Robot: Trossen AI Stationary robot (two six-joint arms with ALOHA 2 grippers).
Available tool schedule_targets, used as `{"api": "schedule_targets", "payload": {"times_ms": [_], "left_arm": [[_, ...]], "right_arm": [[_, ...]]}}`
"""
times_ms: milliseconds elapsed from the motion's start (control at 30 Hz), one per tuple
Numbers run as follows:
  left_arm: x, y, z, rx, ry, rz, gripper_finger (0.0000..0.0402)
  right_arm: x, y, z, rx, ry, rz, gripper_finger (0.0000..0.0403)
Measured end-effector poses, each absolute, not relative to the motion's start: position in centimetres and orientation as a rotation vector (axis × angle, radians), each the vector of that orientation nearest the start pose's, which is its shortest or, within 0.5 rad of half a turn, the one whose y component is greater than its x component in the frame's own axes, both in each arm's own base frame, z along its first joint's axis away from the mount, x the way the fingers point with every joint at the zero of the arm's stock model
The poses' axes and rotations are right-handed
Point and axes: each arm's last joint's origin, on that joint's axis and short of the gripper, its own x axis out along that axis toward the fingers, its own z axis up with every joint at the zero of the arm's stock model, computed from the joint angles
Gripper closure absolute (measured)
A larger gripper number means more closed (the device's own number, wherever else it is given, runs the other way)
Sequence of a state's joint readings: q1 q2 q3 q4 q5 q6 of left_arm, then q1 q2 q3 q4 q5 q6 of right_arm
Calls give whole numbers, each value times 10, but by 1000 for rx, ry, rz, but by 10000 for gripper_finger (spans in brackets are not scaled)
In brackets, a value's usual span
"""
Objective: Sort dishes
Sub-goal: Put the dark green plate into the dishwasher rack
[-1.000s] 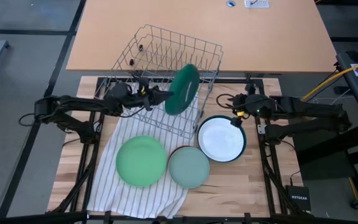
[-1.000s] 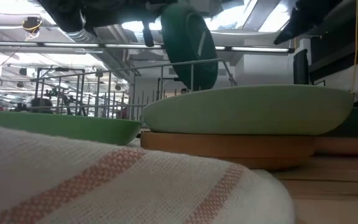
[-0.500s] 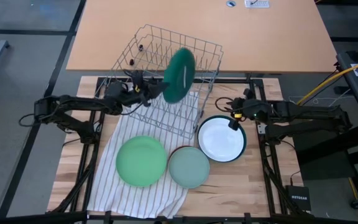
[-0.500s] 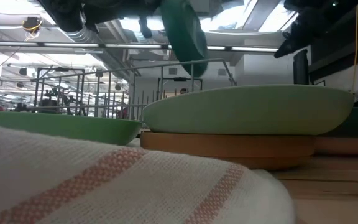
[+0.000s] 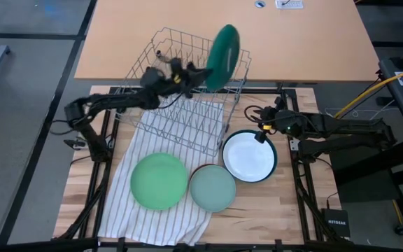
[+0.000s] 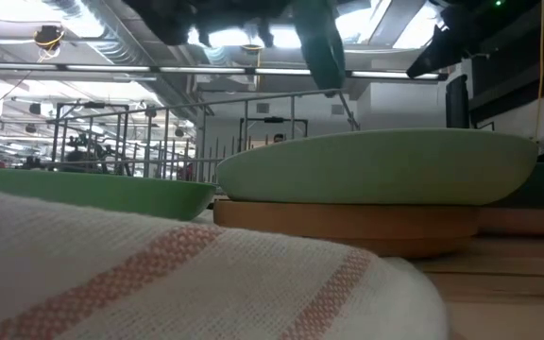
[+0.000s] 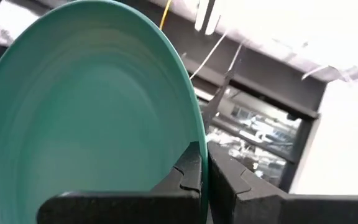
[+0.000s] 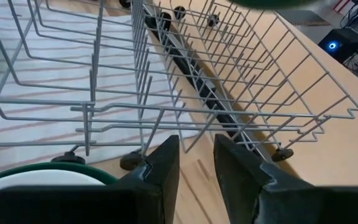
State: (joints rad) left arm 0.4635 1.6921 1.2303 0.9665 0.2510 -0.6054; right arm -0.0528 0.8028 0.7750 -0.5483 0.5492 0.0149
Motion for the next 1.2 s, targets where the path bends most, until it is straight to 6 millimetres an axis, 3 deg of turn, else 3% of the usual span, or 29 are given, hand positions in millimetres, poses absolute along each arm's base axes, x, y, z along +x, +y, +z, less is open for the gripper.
{"api": "schedule_targets", "payload": {"times_ms": [233,533,1200], "left_arm": [[373,219,333,-545,-391,119,402],[367,269,296,-687,-369,215,402],[368,285,269,-764,-312,300,401]], "right_arm": [[159,-23,296,-123,561,-580,300],[159,-23,296,-122,559,-580,300],[160,-23,297,-120,552,-580,300]]}}
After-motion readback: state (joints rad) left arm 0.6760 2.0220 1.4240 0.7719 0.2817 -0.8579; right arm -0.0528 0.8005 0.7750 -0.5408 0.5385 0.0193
